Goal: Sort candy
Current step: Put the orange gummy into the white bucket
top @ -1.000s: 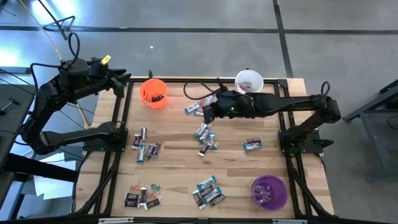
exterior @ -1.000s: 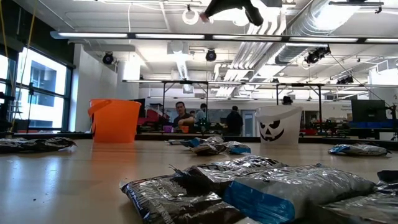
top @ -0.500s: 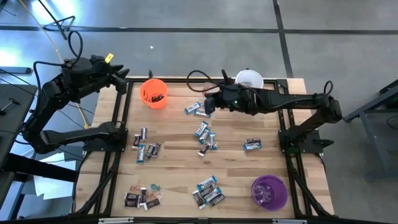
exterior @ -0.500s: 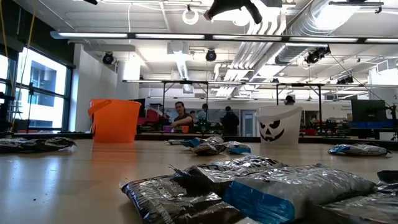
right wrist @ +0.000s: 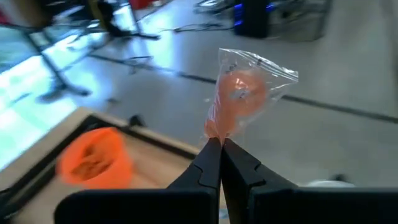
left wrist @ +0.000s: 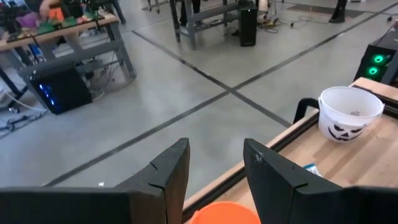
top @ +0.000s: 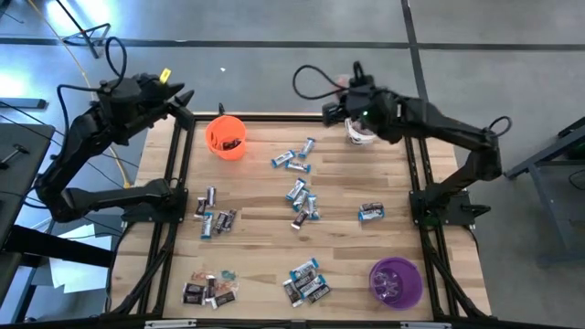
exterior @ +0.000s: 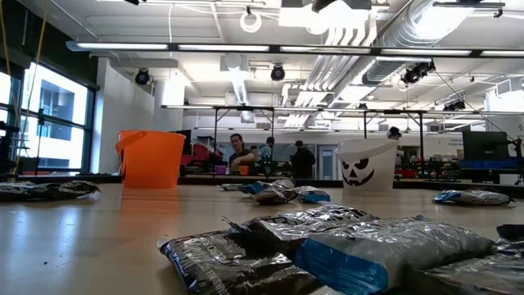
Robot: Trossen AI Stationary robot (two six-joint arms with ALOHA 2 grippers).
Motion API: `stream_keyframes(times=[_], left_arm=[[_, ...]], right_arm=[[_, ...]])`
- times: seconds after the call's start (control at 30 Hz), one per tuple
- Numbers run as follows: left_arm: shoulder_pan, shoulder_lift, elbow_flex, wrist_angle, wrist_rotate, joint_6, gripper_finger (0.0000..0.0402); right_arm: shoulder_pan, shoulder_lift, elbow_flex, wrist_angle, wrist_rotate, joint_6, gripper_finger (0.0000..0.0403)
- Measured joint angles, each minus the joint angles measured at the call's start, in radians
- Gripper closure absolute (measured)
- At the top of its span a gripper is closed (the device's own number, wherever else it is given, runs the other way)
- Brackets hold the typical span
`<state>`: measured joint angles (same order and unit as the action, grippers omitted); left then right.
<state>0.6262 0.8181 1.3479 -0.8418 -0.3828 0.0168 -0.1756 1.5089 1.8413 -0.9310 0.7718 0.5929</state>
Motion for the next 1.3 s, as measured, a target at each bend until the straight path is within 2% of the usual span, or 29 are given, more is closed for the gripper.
stream_keyframes(times=[0.2,0.43,0.67,0.8,1.07,1.3], left_arm=[[0.000,0.022,0.000,0.049,0.000,0.032,0.0261],[0.000,0.057,0.000,0.128,0.000,0.009,0.0261],[0.000,0.093,0.000,0.210,-0.007,-0.073,0.0261],[0.000,0.112,0.000,0.243,-0.014,-0.117,0.0261],[0.000,0.148,0.000,0.272,-0.020,-0.146,0.0261],[0.000,0.171,0.000,0.272,-0.021,-0.146,0.0261]], right_arm=[[-0.059,0.000,0.096,-0.219,0.063,0.038,0.0403],[-0.179,0.000,0.108,-0.439,0.025,0.080,0.0403],[-0.311,0.000,0.108,-0.474,-0.026,-0.060,0.0403],[-0.393,0.000,0.108,-0.472,-0.122,-0.135,0.0403],[-0.548,0.000,0.108,-0.470,-0.414,-0.235,0.0403],[-0.637,0.001,0.108,-0.471,-0.560,-0.260,0.0403]])
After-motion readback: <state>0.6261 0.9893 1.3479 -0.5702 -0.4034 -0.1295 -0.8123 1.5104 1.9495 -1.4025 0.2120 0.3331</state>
